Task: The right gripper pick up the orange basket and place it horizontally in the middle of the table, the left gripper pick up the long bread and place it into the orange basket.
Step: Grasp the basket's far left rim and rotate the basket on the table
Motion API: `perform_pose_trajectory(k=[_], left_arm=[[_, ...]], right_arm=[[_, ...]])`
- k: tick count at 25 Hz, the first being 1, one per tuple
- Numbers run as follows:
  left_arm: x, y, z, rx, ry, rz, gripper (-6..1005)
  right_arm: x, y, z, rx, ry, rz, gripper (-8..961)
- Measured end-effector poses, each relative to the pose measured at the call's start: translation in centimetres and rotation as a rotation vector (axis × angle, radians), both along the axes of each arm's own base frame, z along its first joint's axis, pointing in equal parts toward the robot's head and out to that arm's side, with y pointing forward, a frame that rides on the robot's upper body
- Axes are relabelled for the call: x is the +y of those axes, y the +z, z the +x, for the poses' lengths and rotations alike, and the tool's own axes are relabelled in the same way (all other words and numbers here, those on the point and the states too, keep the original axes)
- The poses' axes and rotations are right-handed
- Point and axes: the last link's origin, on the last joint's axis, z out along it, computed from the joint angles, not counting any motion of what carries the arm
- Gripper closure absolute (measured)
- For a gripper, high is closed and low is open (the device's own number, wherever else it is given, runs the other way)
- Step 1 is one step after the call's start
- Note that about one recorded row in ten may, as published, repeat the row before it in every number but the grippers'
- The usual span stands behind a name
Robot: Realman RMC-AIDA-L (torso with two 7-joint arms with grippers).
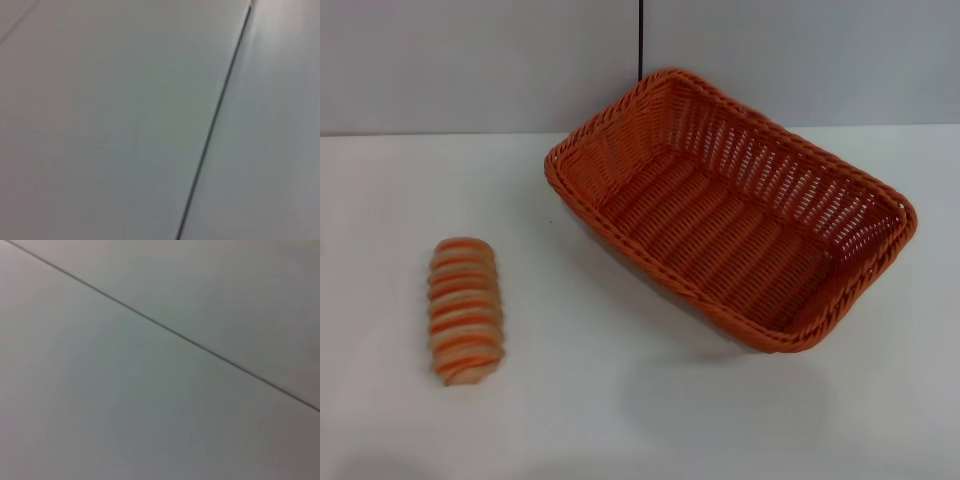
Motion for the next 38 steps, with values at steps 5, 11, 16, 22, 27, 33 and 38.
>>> perform_pose_trajectory(k=[5,11,16,22,27,33,38], left_arm=[[-0.6,0.5,-0.1,-0.038,0.006,0.064,547],[-0.4,1.0,-0.7,-0.14,-0.058,0.002,548],[-0.6,1.4,-0.4,-0.097,-0.131,-0.073,548],[-0.6,1.7,-0.1,-0.103,-0.193,-0.142,549],[-0.6,1.6,0.1,-0.074,-0.208,-0.17,549],[-0.6,1.5,0.0,-0.08,-0.209,-0.175,550],[-0.6,1.4,0.0,-0.13,-0.219,-0.192,550]], right_arm=[[0.1,0.1,0.0,0.001,0.001,0.002,452],[0.3,0.9,-0.1,0.034,0.07,0.0,453],[0.3,2.7,-0.6,0.006,0.174,-0.027,455],[0.1,7.0,-3.9,-0.368,0.373,-0.195,453],[0.4,10.4,-5.3,-0.464,0.459,-0.261,452],[3.5,15.3,-8.6,-0.592,0.598,-0.494,452],[7.8,18.4,-12.9,-0.653,0.653,-0.757,453]])
